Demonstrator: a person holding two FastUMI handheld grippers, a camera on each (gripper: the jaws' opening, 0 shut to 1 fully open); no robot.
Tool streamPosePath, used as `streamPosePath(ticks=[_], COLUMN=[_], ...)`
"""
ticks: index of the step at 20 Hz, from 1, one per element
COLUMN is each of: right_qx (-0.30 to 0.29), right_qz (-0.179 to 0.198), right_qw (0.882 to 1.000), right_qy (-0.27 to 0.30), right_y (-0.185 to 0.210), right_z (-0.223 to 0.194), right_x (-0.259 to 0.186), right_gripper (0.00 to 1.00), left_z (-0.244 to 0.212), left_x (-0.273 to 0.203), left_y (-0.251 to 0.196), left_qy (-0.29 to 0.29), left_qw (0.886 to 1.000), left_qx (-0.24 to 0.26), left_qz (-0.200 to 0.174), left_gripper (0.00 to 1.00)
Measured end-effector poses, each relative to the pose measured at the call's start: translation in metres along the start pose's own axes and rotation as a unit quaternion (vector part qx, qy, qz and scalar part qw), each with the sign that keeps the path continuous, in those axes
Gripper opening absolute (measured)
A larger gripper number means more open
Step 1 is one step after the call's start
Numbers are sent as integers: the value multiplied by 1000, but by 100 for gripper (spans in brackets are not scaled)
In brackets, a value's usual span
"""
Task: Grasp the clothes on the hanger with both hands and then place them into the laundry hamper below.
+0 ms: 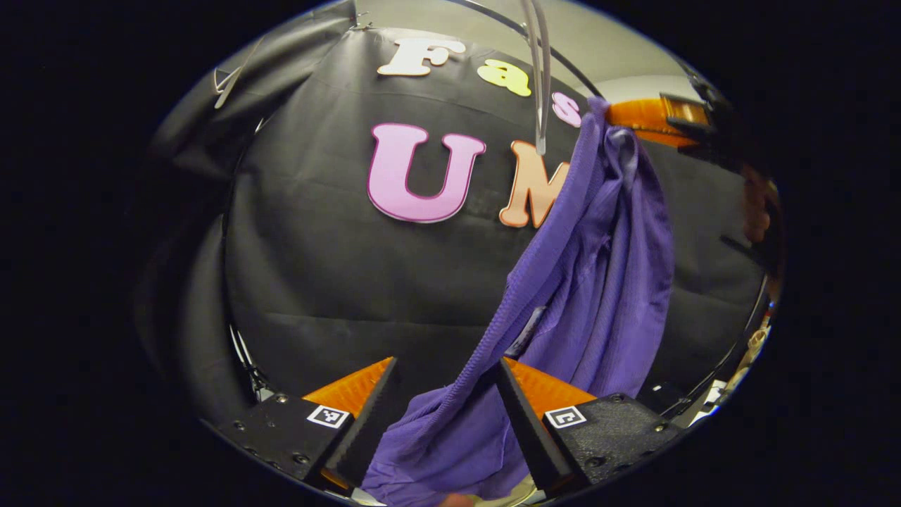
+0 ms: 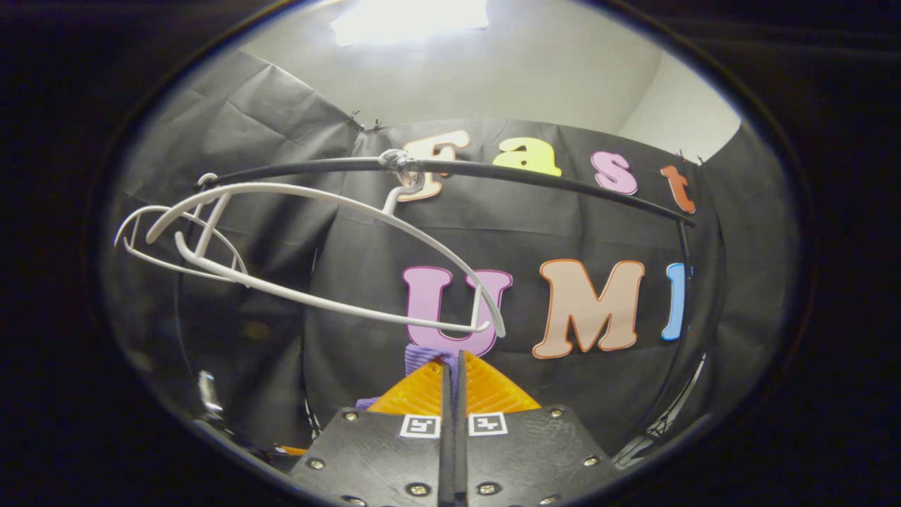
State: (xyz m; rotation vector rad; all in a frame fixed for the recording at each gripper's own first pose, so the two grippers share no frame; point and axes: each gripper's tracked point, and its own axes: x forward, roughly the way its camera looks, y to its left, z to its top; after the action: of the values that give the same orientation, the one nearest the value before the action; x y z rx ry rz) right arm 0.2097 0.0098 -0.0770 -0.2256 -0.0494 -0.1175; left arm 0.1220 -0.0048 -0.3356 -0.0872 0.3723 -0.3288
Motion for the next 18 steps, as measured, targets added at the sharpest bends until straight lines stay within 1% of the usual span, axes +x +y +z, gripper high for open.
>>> streamPosePath(ticks=[1,2,4,5,6,7,9,10,12,13,15,18], right_qx=[3,10,25,24,21,18,18,23,41,55,72,92], right_qz=[-2,-3,3,2,-3,-10,-25,-29,-35,-34,-38,-39], right_qw=[1000,1000,1000,1000,1000,1000,999,999,998,998,996,994], right_qy=[-3,-5,-1,1,1,0,5,9,21,28,34,40], right_y=[0,-2,-1,-3,-7,-11,-23,-27,-32,-33,-40,-49], right_z=[1,0,-7,-11,-16,-21,-36,-45,-63,-72,-83,-98], right_x=[-5,-11,-21,-26,-32,-37,-47,-50,-54,-54,-53,-52], right_gripper=[0,0,0,0,0,0,0,0,0,0,1,1], left_z=[-9,-14,-14,-16,-17,-16,-1,7,22,29,49,82], left_x=[7,12,18,18,20,20,16,11,5,5,-1,-6], left_y=[4,10,18,19,16,20,30,26,31,27,12,-24], left_qy=[15,22,31,35,40,39,26,21,12,9,-4,-31], left_qw=[1000,999,999,998,999,998,998,997,996,997,998,999], left_qx=[10,15,-4,-14,-18,-18,-28,-35,-46,-41,-21,-24], left_qz=[11,22,41,41,32,35,55,58,70,70,60,27], left_gripper=[82,82,43,24,5,2,1,1,0,1,1,1])
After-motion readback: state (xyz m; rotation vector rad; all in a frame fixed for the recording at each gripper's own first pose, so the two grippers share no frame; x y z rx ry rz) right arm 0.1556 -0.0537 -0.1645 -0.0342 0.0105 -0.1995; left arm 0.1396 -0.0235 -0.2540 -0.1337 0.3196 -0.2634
